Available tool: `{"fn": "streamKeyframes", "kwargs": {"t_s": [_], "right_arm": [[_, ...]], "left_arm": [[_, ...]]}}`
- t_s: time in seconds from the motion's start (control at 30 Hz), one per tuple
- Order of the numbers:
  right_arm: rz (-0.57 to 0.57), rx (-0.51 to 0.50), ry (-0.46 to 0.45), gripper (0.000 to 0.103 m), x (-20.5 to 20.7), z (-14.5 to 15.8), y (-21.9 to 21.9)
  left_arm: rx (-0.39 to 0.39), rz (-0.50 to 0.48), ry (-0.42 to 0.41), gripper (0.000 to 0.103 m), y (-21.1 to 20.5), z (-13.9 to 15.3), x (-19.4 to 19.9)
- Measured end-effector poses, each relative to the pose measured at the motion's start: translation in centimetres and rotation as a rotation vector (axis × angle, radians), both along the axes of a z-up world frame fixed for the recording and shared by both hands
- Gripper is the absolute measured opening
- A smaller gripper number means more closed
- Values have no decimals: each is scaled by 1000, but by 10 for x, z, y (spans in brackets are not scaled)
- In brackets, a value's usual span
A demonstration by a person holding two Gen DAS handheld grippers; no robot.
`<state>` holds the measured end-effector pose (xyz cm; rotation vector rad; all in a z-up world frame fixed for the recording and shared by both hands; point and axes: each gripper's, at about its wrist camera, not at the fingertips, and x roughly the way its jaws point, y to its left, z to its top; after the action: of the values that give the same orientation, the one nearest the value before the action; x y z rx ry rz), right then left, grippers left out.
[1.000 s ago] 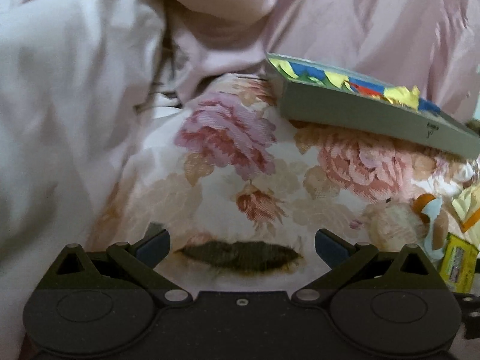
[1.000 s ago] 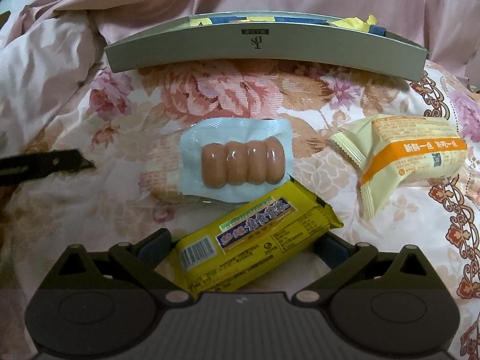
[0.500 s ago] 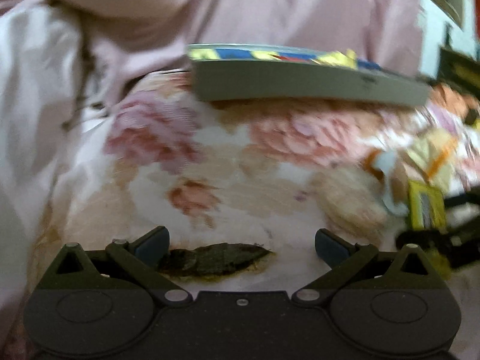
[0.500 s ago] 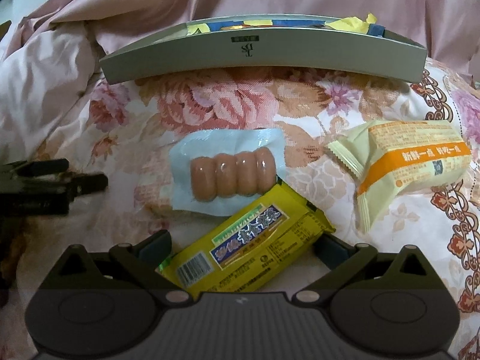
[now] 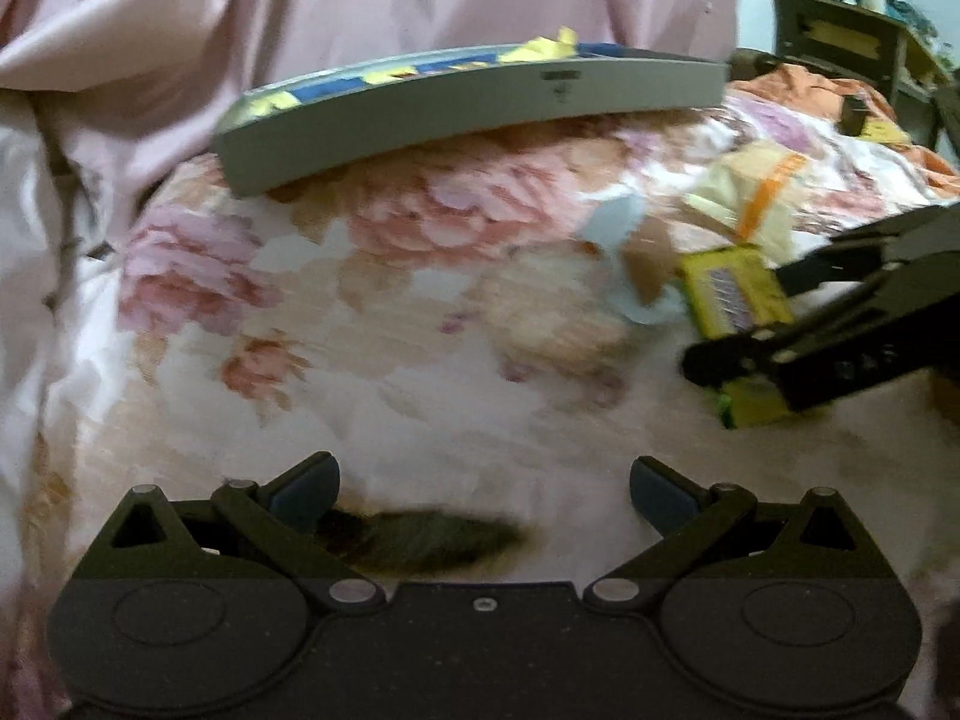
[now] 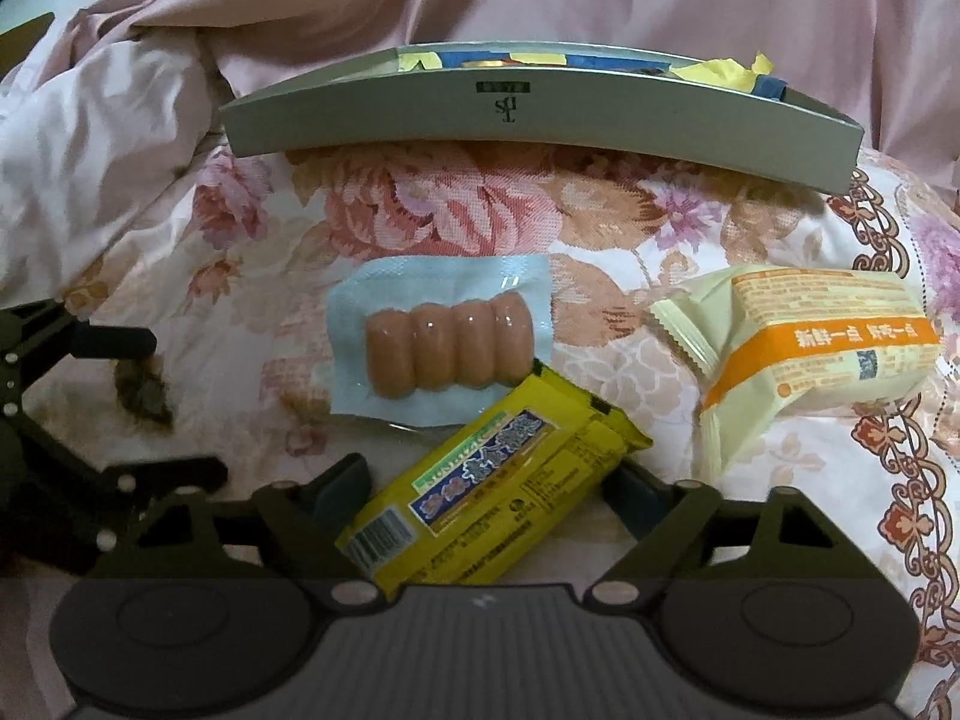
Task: Organize snacks
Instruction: 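Close the right gripper on the yellow biscuit bar and lift it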
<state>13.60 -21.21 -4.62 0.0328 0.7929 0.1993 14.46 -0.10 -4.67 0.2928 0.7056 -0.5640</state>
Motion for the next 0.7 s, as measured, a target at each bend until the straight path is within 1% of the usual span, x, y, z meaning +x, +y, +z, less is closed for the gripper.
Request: {"fn": "streamKeyframes", "kwargs": {"t_s": [0.03,0.07,0.13,0.2,0.27,0.37,0.5,0.63,0.7], "right_arm": [[10,2,-4,79,-2,0,-2],[20,1,-9,78,-4,1,-3],[36,3,-15,71,-7,1,-5],[51,10,-19,64,-12,1,-8],[72,21,-23,50,-15,2,-9],[100,39,-25,37,-21,4,-12],[125,79,-24,32,-30,7,-18],[157,88,-32,28,-38,9,-19],[180,83,-38,27,-43,10,-17]], "left_arm": [[-8,-12,14,102,-2,0,-4],[-5,-13,13,102,-4,0,-7],[19,-18,9,102,-10,-1,-14],[20,-16,18,102,-12,0,-21],[9,-11,33,102,-11,2,-27],[2,4,49,102,-9,7,-39],[-23,67,34,102,-3,16,-55],[-33,171,-59,102,4,27,-71],[-16,240,-71,102,8,28,-69]]}}
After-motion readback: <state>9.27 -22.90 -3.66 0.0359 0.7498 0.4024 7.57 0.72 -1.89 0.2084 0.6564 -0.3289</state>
